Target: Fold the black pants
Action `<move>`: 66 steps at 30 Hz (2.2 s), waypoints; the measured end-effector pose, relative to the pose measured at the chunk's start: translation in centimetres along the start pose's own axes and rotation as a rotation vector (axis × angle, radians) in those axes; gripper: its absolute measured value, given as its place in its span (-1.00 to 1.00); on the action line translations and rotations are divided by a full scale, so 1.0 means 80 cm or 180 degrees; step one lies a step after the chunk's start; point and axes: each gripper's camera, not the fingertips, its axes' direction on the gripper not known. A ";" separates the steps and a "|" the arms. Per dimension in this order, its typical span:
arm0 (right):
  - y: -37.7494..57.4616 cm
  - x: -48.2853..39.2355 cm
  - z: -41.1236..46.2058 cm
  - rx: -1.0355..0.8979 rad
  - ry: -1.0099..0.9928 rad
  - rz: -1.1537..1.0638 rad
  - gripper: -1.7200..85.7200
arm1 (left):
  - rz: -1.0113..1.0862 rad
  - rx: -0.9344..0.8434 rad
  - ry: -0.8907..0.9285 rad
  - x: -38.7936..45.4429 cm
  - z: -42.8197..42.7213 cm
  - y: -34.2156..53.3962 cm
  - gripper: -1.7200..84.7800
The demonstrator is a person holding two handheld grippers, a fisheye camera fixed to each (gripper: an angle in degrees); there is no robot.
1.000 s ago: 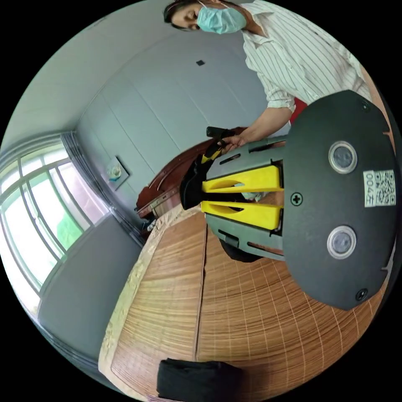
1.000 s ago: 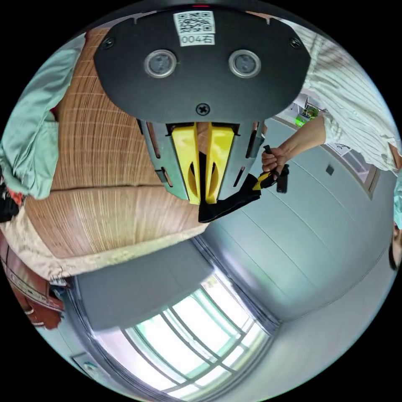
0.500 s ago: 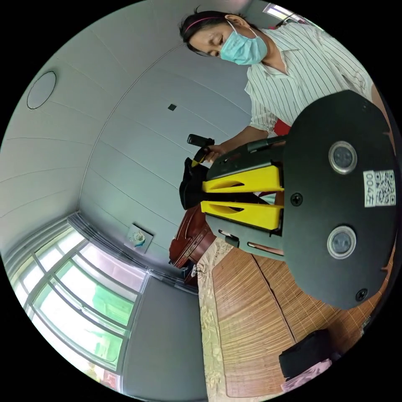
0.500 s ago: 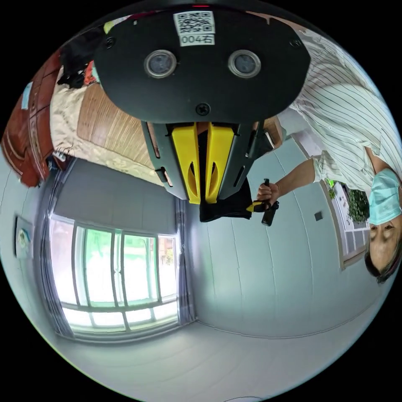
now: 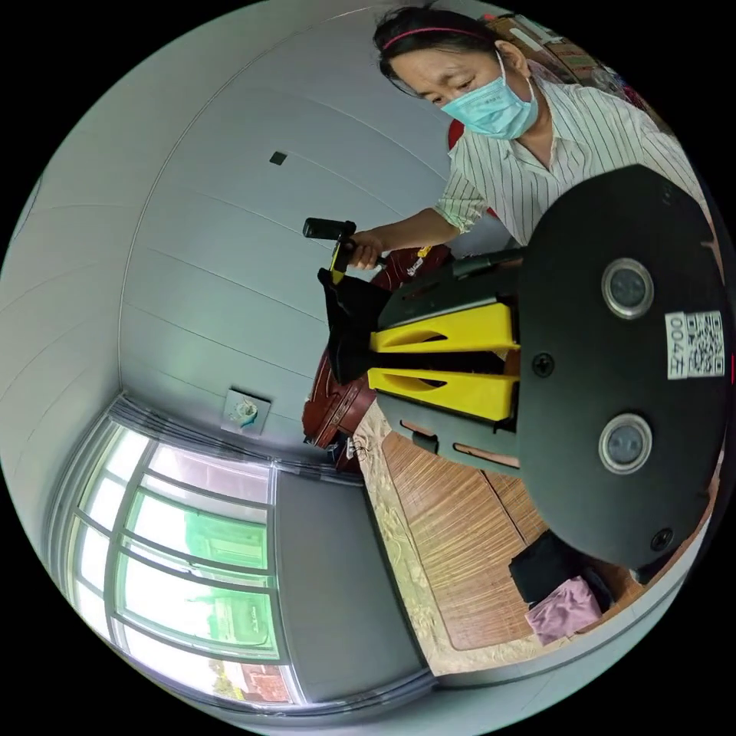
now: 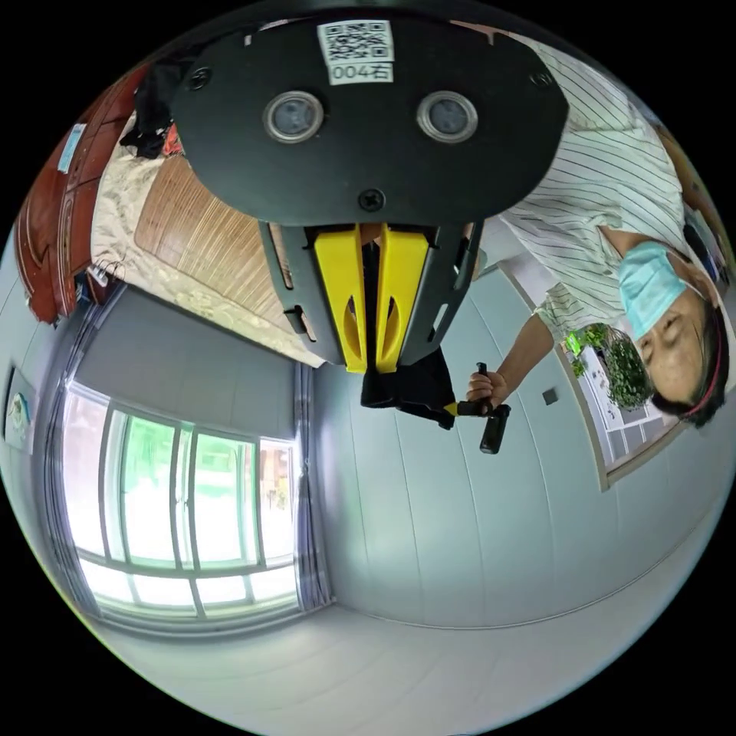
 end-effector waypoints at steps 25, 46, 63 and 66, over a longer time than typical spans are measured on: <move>0.161 0.367 0.459 -0.1004 0.0752 0.2749 -0.93 | -0.2270 -0.0837 -0.0900 -0.349 0.295 0.147 -0.90; 0.255 0.455 0.387 0.0007 -0.0988 0.2834 -0.88 | -0.1937 0.0881 0.1065 -0.361 0.223 0.311 -0.88; 0.269 0.507 0.344 -0.0016 -0.1924 0.3229 -0.77 | -0.0536 0.0752 0.0766 -0.240 0.213 0.324 -0.61; 0.268 0.510 0.341 -0.0109 -0.2022 0.3292 -0.76 | -0.0408 0.0671 0.0643 -0.220 0.215 0.328 -0.66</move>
